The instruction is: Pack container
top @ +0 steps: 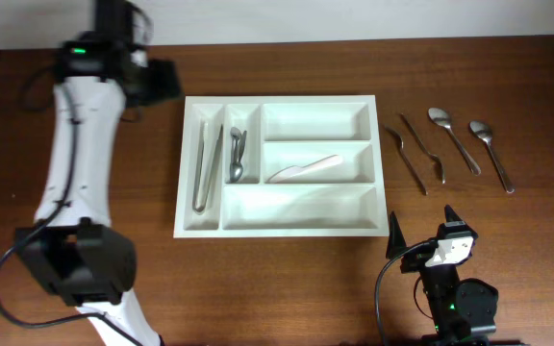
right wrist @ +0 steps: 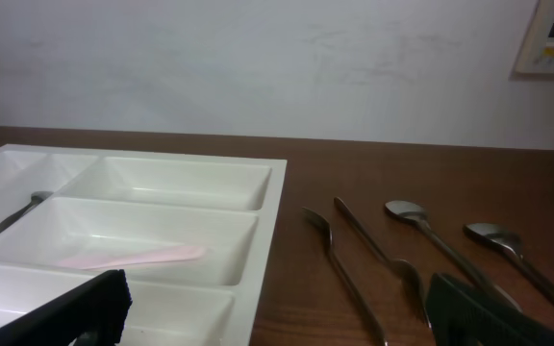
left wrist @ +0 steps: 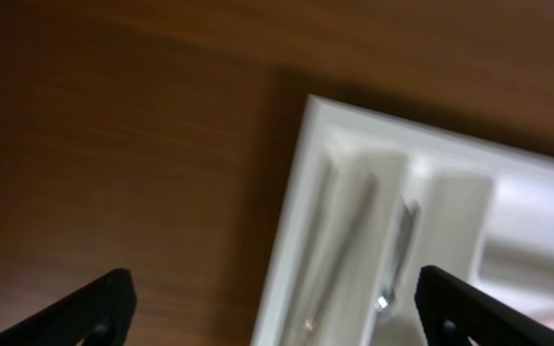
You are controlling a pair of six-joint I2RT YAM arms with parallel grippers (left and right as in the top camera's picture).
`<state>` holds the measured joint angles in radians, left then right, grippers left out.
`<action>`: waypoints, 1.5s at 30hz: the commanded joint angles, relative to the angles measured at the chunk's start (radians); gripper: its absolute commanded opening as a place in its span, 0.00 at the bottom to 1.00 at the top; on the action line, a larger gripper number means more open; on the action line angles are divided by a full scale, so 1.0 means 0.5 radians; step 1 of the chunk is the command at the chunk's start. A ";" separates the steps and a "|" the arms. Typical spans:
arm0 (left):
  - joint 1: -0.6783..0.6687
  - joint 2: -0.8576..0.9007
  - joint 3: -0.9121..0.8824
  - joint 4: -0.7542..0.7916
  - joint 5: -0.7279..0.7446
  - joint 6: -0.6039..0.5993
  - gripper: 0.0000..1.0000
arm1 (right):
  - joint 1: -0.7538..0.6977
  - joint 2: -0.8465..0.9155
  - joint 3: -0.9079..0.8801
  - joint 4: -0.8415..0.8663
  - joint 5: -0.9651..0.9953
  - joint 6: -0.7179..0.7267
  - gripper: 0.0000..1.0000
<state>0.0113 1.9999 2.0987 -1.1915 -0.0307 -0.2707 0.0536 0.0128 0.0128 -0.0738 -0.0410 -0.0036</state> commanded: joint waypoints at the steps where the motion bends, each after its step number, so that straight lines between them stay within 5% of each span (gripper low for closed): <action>1: 0.159 -0.002 0.091 -0.021 -0.034 -0.111 1.00 | -0.009 -0.018 -0.014 -0.002 0.024 0.002 0.99; 9: 0.266 -0.002 0.091 -0.104 0.024 -0.109 0.99 | -0.009 -0.018 0.027 0.234 0.096 -0.012 0.99; 16: 0.266 -0.002 0.091 -0.103 0.024 -0.109 0.99 | -0.010 0.179 0.458 0.222 0.424 -0.269 0.99; 20: 0.266 -0.002 0.091 -0.103 0.024 -0.109 0.99 | -0.021 0.587 0.856 0.142 0.519 -0.438 0.99; 25: 0.266 -0.002 0.091 -0.103 0.024 -0.109 0.99 | -0.153 1.408 1.588 -0.363 0.433 -0.458 0.99; 32: 0.266 -0.002 0.091 -0.103 0.024 -0.109 0.99 | -0.468 2.531 2.480 -1.225 -0.249 -0.455 0.99; 38: 0.266 -0.002 0.091 -0.103 0.024 -0.109 0.99 | -0.584 3.105 2.727 -1.406 -0.528 -0.449 0.99; 45: 0.266 -0.002 0.091 -0.103 0.024 -0.109 0.99 | -0.578 3.333 2.726 -1.508 -0.539 -0.458 0.99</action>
<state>0.1444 2.0003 2.1304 -1.2430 -0.0246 -0.3153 -0.2333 1.6665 1.3521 -0.8227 -0.2653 -0.2214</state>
